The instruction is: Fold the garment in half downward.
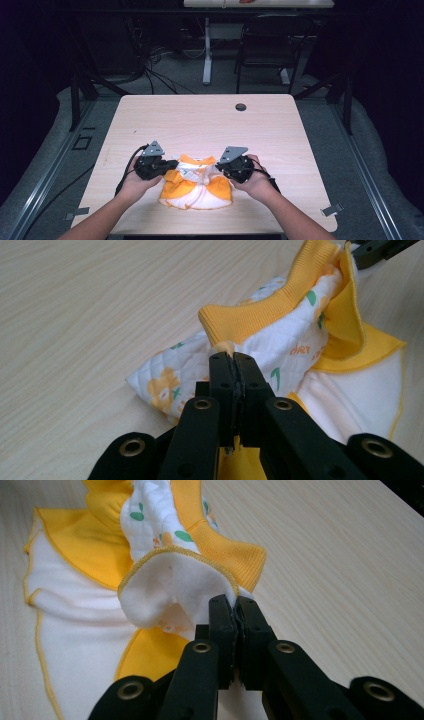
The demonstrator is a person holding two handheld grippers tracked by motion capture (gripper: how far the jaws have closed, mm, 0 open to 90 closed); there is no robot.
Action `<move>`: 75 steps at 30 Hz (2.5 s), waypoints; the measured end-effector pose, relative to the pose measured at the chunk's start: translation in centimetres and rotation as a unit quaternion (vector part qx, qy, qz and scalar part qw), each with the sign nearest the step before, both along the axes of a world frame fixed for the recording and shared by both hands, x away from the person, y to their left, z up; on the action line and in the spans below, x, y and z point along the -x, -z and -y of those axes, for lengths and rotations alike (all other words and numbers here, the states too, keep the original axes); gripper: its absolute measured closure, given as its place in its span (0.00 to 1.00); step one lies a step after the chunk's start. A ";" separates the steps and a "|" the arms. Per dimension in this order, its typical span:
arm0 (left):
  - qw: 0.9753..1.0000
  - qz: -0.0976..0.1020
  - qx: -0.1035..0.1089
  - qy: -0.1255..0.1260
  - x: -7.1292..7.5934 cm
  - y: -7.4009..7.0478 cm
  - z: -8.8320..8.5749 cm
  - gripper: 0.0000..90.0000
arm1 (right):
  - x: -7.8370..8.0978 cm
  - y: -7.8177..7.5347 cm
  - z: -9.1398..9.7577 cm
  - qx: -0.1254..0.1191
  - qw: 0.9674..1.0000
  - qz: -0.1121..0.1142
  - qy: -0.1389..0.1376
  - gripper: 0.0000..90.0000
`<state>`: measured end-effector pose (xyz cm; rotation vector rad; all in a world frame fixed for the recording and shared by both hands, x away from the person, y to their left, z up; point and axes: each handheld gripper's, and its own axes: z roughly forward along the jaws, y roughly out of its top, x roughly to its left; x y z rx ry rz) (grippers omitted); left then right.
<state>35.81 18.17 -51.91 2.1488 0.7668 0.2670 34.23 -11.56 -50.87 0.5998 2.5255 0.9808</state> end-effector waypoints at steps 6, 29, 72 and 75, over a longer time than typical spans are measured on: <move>1.000 -0.007 0.002 0.006 0.9 0.9 -0.1 0.98 | 0.7 0.5 0.1 0.003 1.000 -0.005 -0.008 0.96; 0.999 -0.012 0.037 0.015 3.6 -0.1 -1.4 0.83 | 4.2 0.4 1.9 -0.069 0.997 -0.030 -0.005 0.83; 0.998 -0.058 0.002 0.031 5.8 3.2 -0.3 1.00 | 5.6 4.4 -0.1 -0.062 0.993 -0.097 -0.025 0.96; 0.998 -0.062 0.000 0.028 5.9 3.8 -0.5 1.00 | 5.7 4.8 -0.1 -0.066 0.992 -0.102 -0.022 0.96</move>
